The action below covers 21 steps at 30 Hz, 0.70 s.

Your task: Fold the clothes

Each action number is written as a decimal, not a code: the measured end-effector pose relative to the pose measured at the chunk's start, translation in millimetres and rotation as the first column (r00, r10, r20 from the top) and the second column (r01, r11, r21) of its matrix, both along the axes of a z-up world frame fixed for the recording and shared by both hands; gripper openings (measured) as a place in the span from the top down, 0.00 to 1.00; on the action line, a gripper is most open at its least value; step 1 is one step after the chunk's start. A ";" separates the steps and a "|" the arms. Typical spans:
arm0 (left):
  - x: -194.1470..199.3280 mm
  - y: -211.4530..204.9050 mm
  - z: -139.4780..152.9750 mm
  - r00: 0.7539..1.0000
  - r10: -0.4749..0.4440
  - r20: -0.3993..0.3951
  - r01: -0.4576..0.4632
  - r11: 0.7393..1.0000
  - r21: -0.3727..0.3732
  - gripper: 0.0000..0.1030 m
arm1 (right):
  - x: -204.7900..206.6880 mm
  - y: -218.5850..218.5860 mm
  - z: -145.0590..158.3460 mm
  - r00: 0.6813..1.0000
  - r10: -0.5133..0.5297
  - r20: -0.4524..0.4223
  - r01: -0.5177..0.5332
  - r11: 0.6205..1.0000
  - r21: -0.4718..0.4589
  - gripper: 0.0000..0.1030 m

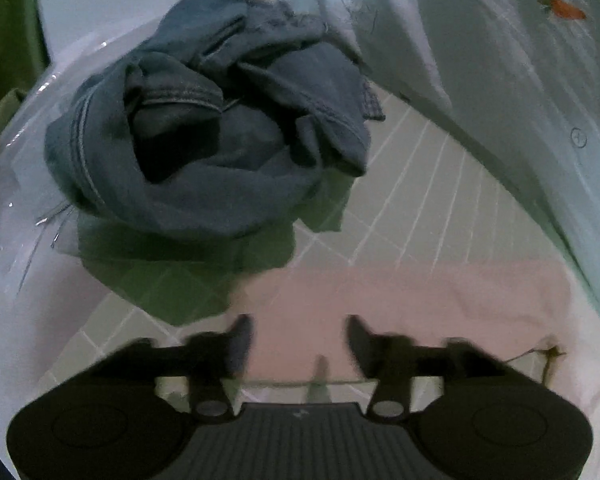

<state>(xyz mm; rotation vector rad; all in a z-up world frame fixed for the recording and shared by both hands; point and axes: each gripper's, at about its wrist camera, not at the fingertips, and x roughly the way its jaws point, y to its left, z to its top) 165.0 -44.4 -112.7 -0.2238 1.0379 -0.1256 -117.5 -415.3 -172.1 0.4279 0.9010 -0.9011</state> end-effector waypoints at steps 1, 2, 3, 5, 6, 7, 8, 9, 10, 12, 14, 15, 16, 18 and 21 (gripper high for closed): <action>-6.7 -7.4 1.9 0.999 -0.029 0.013 0.029 1.000 -0.003 0.38 | -0.9 -0.1 -0.1 1.000 0.001 0.000 -0.001 1.000 -0.003 0.03; -14.9 -19.1 3.1 0.997 -0.077 0.018 0.077 0.997 0.004 0.34 | -1.7 -0.4 -0.3 1.000 0.001 -0.001 -0.001 1.000 -0.009 0.02; -23.5 -31.6 4.1 0.992 -0.127 0.022 0.127 0.992 0.014 0.32 | -2.8 -1.2 -0.4 1.000 0.003 -0.002 -0.003 1.000 -0.018 0.02; -40.6 -56.6 6.2 0.974 -0.226 0.028 0.225 0.974 0.034 0.31 | -6.8 -6.1 -0.2 1.000 0.006 -0.004 -0.006 0.999 -0.036 0.02; -49.6 -69.4 5.2 0.963 -0.269 0.021 0.268 0.963 0.037 0.31 | -9.3 -9.3 0.0 1.000 0.007 -0.006 -0.008 0.999 -0.046 0.01; -60.4 -81.6 3.4 0.953 -0.303 0.011 0.303 0.953 0.027 0.31 | -12.2 -12.5 0.0 1.000 0.007 -0.007 -0.008 0.998 -0.055 0.01; -71.6 -93.7 1.5 0.942 -0.335 0.000 0.334 0.942 0.013 0.31 | -16.8 -16.0 0.0 1.000 0.004 -0.007 -0.004 0.998 -0.064 0.01; -82.9 -105.7 -0.4 0.931 -0.366 -0.010 0.366 0.931 -0.001 0.31 | -23.0 -21.1 0.4 1.000 0.003 -0.005 -0.003 0.998 -0.068 0.01; -94.0 -116.1 -2.3 0.922 -0.385 -0.021 0.385 0.923 -0.012 0.31 | -28.9 -27.3 1.4 1.000 0.001 -0.002 -0.001 0.998 -0.069 0.01; -121.3 -138.3 -6.0 0.899 -0.436 -0.039 0.436 0.900 -0.005 0.31 | -40.7 -39.5 3.2 1.000 -0.002 0.002 0.002 0.998 -0.069 0.01; -143.9 -160.6 -11.0 0.876 -0.478 -0.059 0.480 0.877 0.025 0.31 | -52.4 -51.8 5.1 1.000 -0.005 0.007 0.006 0.998 -0.069 0.02; -151.8 -169.0 -14.5 0.872 -0.483 -0.076 0.486 0.873 0.035 0.31 | -58.0 -57.8 5.8 1.000 -0.004 0.008 0.005 0.998 -0.069 0.02; -157.9 -175.6 -17.9 0.871 -0.482 -0.093 0.487 0.873 0.038 0.31 | -62.6 -63.4 5.7 1.000 0.008 0.008 -0.007 0.998 -0.064 0.03; -170.8 -186.7 -24.5 0.869 -0.478 -0.125 0.485 0.874 0.032 0.32 | -70.8 -73.1 3.9 0.999 0.037 0.004 -0.037 0.998 -0.051 0.07; -187.1 -199.7 -34.7 0.876 -0.453 -0.165 0.466 0.884 0.045 0.40 | -80.5 -85.3 -1.6 0.996 0.089 0.002 -0.089 0.996 -0.019 0.22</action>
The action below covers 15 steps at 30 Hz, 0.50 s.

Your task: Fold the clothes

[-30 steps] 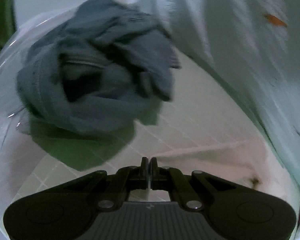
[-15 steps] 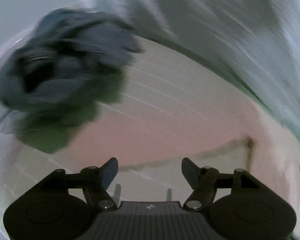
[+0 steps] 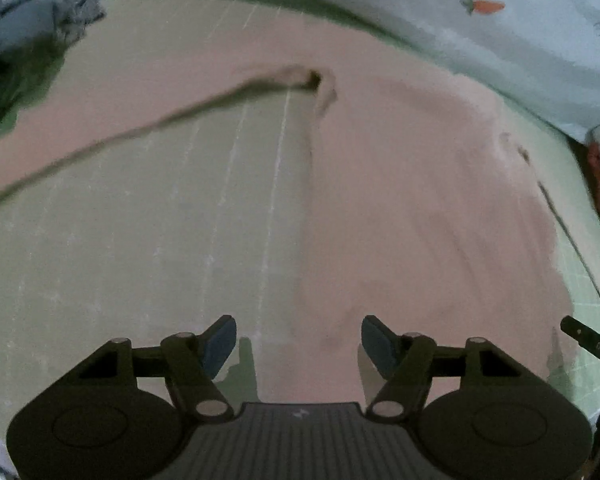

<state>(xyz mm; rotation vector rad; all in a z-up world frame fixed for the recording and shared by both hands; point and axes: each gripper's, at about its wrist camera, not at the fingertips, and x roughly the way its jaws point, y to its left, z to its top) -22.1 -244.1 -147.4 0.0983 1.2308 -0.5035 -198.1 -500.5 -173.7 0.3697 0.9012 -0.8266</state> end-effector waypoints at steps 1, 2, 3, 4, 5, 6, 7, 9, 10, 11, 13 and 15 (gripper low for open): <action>-5.3 -4.4 -3.6 1.000 0.010 -0.007 -0.010 1.000 0.015 0.43 | -2.6 -3.6 -2.5 1.000 0.018 0.001 -0.018 1.000 0.015 0.27; -10.8 -7.2 -5.8 1.000 0.021 -0.010 -0.021 0.999 0.025 0.49 | -5.2 -7.2 -4.9 0.999 0.036 0.003 -0.036 0.999 0.030 0.30; -16.3 -9.5 -7.6 0.999 0.032 -0.013 -0.032 0.999 0.034 0.54 | -7.8 -10.8 -7.4 0.999 0.054 0.004 -0.055 0.997 0.046 0.40; -21.3 -10.7 -9.9 0.999 0.044 -0.011 -0.043 0.998 0.041 0.58 | -10.4 -14.4 -9.8 0.997 0.072 0.006 -0.073 0.995 0.061 0.53; -26.1 -11.6 -12.3 0.998 0.055 -0.007 -0.055 0.997 0.046 0.68 | -12.9 -17.2 -11.7 0.996 0.094 0.010 -0.095 0.993 0.072 0.59; -30.8 -12.5 -14.6 0.998 0.066 -0.002 -0.066 0.996 0.052 0.75 | -15.4 -17.6 -11.6 0.992 0.129 0.017 -0.129 0.989 0.068 0.64; -35.0 -14.1 -14.7 0.997 0.074 0.019 -0.075 0.995 0.068 0.82 | -17.8 -18.0 -11.6 0.987 0.162 0.022 -0.163 0.984 0.065 0.78; -41.1 -15.6 -16.2 0.995 0.092 0.034 -0.095 0.992 0.082 0.94 | -23.0 -18.9 -12.3 0.975 0.222 0.027 -0.223 0.973 0.061 0.94; -44.1 -14.4 -16.2 0.993 0.109 0.036 -0.111 0.991 0.076 0.95 | -25.9 -19.5 -12.6 0.970 0.244 0.025 -0.245 0.968 0.058 0.98; -47.2 -13.2 -16.3 0.991 0.125 0.039 -0.127 0.989 0.071 0.95 | -29.2 -20.2 -12.7 0.966 0.258 0.029 -0.260 0.964 0.060 0.99; -53.2 -10.6 -16.7 0.988 0.152 0.039 -0.154 0.986 0.063 0.96 | -37.0 -21.3 -11.6 0.963 0.267 0.035 -0.269 0.960 0.079 0.99; -61.5 -5.0 -16.4 0.985 0.170 0.031 -0.172 0.983 0.061 0.96 | -45.6 -22.1 -9.8 0.964 0.263 0.040 -0.266 0.958 0.107 0.99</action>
